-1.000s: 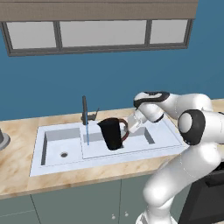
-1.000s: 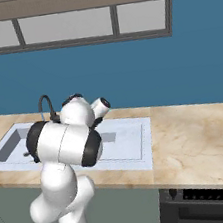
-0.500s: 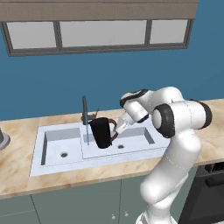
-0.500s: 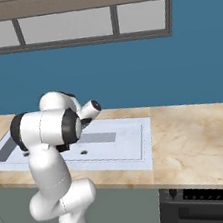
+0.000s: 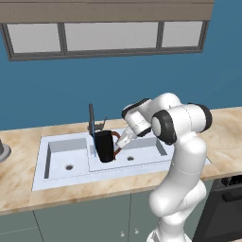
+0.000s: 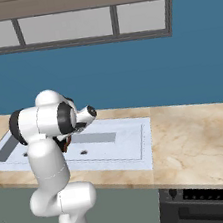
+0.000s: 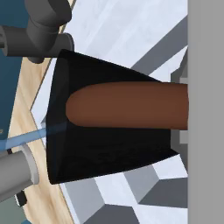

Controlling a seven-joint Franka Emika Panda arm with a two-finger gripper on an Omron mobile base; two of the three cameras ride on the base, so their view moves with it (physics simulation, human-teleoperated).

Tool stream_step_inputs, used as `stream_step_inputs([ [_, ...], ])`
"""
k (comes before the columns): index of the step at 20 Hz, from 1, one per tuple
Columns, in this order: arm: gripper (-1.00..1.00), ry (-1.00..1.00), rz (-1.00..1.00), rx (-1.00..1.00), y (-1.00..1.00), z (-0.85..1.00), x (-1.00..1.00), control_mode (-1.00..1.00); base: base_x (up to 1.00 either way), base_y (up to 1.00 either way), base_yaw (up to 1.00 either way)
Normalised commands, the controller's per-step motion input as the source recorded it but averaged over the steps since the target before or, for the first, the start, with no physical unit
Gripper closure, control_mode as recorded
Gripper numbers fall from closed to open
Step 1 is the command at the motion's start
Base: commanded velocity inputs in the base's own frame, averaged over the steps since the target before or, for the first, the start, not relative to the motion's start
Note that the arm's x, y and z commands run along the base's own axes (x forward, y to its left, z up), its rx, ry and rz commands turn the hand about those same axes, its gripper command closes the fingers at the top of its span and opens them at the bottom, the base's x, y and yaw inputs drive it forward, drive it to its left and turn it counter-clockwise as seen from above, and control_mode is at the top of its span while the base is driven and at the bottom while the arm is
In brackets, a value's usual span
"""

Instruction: Turn on the sink faucet and place the jug under the water for a few seconds to fill it up.

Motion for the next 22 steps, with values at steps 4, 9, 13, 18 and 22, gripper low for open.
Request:
stream_step_inputs([
  [4, 1.0, -0.04, -0.09, 0.0, 0.34, -0.28, 0.26, -1.0, 0.0, 0.0, 0.0],
  [9, 1.0, -0.11, -0.08, 0.0, 0.41, -0.25, 0.21, -1.0, 0.0, 0.0, 0.0],
  [13, 1.0, -0.11, -0.07, 0.0, 0.54, -0.16, 0.13, -1.0, 0.0, 0.0, 0.0],
  [18, 1.0, -0.07, -0.06, 0.0, 0.62, -0.31, 0.08, -1.0, 0.0, 0.0, 0.0],
  [22, 1.0, -0.01, -0.07, 0.0, 0.61, -0.26, 0.13, -1.0, 0.0, 0.0, 0.0],
])
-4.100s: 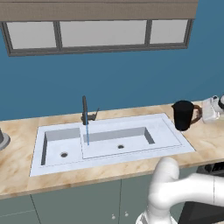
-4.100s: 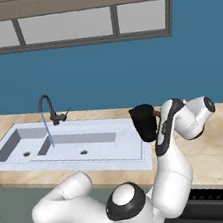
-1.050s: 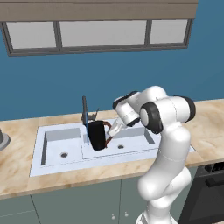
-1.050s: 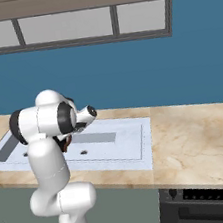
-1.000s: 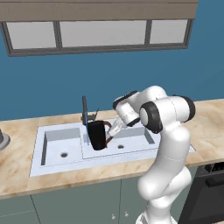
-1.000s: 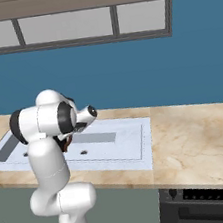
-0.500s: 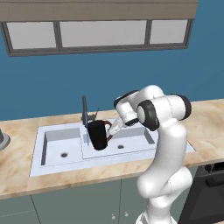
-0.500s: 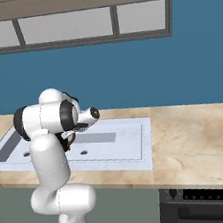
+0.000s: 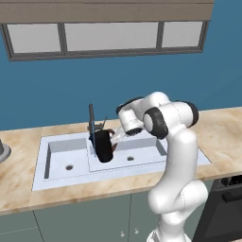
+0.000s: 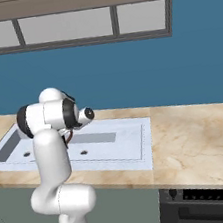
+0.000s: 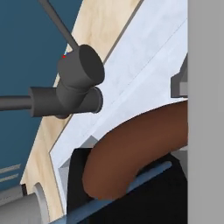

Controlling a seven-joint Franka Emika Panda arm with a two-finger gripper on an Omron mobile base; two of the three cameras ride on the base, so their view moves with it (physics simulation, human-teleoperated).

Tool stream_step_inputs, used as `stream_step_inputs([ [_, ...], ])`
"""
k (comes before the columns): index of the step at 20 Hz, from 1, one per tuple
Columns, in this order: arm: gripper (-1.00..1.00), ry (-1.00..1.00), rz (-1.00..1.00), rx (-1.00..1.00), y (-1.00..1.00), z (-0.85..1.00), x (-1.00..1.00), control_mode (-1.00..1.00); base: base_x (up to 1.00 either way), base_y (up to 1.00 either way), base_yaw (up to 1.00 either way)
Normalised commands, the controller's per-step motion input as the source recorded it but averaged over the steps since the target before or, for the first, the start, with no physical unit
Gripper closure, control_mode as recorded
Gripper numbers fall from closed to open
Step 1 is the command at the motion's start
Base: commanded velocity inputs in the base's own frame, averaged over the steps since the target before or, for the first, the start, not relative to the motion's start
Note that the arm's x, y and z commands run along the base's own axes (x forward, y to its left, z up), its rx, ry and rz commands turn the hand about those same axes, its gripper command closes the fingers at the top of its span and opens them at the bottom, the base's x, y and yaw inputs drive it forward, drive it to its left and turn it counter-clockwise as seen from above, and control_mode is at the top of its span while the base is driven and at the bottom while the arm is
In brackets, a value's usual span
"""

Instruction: Turn on the sink faucet and place the jug under the water for a few seconds to fill it up.

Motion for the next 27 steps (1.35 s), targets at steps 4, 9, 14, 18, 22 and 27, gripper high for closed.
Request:
stream_step_inputs([
  [4, 1.0, 0.0, -0.1, 0.0, 0.48, -0.05, 0.13, -1.0, 0.0, 0.0, 0.0],
  [9, 1.0, 0.0, -0.1, 0.0, 0.56, -0.07, 0.01, -1.0, 0.0, 0.0, 0.0],
  [14, 1.0, 0.0, -0.08, 0.0, 0.64, -0.21, 0.0, -1.0, 0.0, 0.0, 0.0],
  [18, 1.0, 0.0, -0.07, 0.0, 0.79, -0.22, 0.0, -1.0, 0.0, 0.0, 0.0],
  [22, 1.0, 0.0, -0.08, 0.0, 0.84, -0.15, 0.0, -1.0, 0.0, 0.0, 0.0],
  [27, 1.0, 0.03, -0.11, 0.0, 0.94, -0.04, 0.0, -1.0, 0.0, 0.0, 0.0],
])
